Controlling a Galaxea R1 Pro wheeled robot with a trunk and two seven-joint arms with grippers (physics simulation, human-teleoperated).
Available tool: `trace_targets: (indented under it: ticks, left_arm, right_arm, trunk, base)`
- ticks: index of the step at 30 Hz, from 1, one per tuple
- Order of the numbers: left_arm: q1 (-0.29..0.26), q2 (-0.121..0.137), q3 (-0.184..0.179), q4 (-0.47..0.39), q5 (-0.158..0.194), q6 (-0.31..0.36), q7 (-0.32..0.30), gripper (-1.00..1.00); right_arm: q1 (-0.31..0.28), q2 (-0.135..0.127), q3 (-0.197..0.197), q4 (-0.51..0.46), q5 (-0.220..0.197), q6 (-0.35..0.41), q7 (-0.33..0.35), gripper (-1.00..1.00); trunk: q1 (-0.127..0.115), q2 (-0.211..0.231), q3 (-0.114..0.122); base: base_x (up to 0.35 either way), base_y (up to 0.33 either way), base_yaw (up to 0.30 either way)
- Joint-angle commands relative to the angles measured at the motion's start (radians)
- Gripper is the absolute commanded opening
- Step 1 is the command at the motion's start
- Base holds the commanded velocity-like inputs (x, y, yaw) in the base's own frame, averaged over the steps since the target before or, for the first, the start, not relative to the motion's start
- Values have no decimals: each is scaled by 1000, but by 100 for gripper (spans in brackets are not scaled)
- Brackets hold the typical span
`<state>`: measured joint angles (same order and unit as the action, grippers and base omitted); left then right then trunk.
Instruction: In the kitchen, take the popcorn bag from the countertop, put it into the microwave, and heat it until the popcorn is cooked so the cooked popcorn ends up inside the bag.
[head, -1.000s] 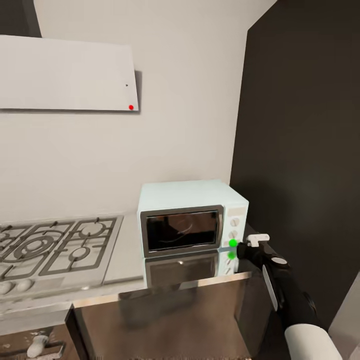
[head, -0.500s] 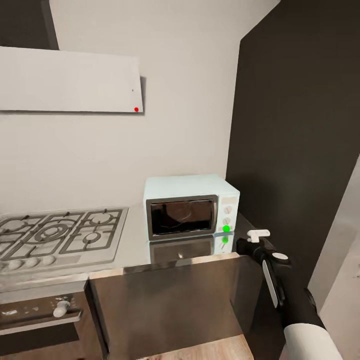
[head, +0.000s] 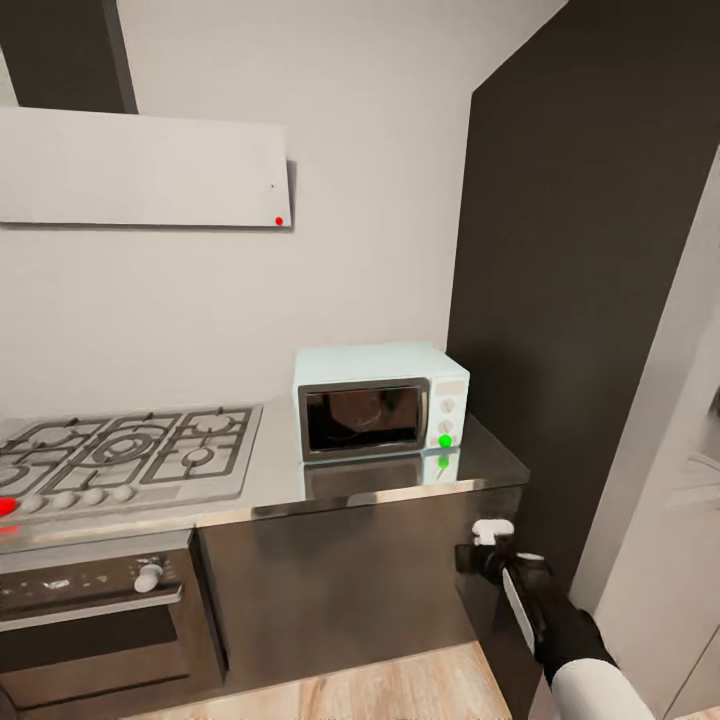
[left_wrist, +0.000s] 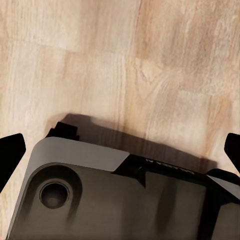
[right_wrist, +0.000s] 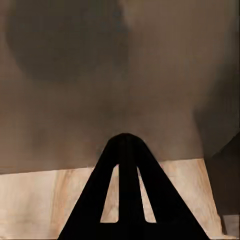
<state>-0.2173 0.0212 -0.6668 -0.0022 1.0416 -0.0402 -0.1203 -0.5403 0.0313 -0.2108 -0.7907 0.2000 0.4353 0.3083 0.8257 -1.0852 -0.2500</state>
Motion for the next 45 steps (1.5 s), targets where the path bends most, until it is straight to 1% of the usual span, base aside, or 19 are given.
trace_targets:
  ticks: [1, 2, 3, 4, 5, 6, 7, 8, 9, 11, 13, 14, 45]
  left_arm:
    - [0, 0, -8, 1, 9, -2, -4, 100]
    - [0, 0, -8, 1, 9, -2, -4, 100]
    - [0, 0, -8, 1, 9, -2, -4, 100]
    - [0, 0, -8, 1, 9, -2, -4, 100]
    - [0, 0, -8, 1, 9, -2, -4, 100]
    - [0, 0, -8, 1, 9, -2, -3, 100]
    - [0, 0, -8, 1, 9, -2, -3, 100]
    - [0, 0, -8, 1, 9, -1, -3, 100]
    - [0, 0, -8, 1, 9, -1, -3, 100]
    - [0, 0, -8, 1, 9, -1, -2, 100]
    - [0, 0, -8, 1, 9, -1, -2, 100]
    - [0, 39, -10, -5, -8, -2, -2, 100]
    - [0, 39, -10, -5, -8, -2, -2, 100]
  right_arm:
    - [-1, -4, -8, 253, 72, -103, -18, -100]
    - [-1, -7, -8, 364, 98, -167, -39, -100]
    - [-1, -9, -8, 472, 114, -229, -77, -100]
    - [-1, -10, -8, 578, 123, -282, -124, -100]
    - [-1, -11, -8, 653, 126, -318, -155, -100]
    - [5, -13, -6, 739, 129, -376, -193, -100]
    - [5, -17, -5, 769, 132, -407, -209, -100]
    - [5, -33, -5, 799, 143, -445, -229, -100]
    - [11, -45, -4, 810, 150, -460, -235, -100]
    - [60, -64, -5, 818, 156, -472, -241, -100]
    - [117, -70, -5, 820, 156, -478, -243, -100]
    - [298, -37, -15, 815, 148, -492, -311, -100]
    - [298, -36, -13, 815, 151, -492, -311, -100]
  trunk:
    - [0, -1, -1]
    - [0, -1, -1]
    - [0, -1, -1]
    - [0, -1, -1]
    - [0, -1, -1]
    - [0, -1, -1]
    - [0, -1, -1]
    - [0, -1, -1]
    - [0, -1, -1]
    - [0, -1, -1]
    - [0, -1, -1]
    - [0, -1, -1]
    - [0, -1, -1]
  base:
    - [-1, 0, 0]
    - [0, 0, 0]
    - [0, 0, 0]
    - [0, 0, 0]
    - [0, 0, 0]
    - [0, 0, 0]
    - [0, 0, 0]
    - [0, 0, 0]
    - [0, 0, 0]
    - [0, 0, 0]
    - [0, 0, 0]
    - [0, 0, 0]
    - [0, 0, 0]
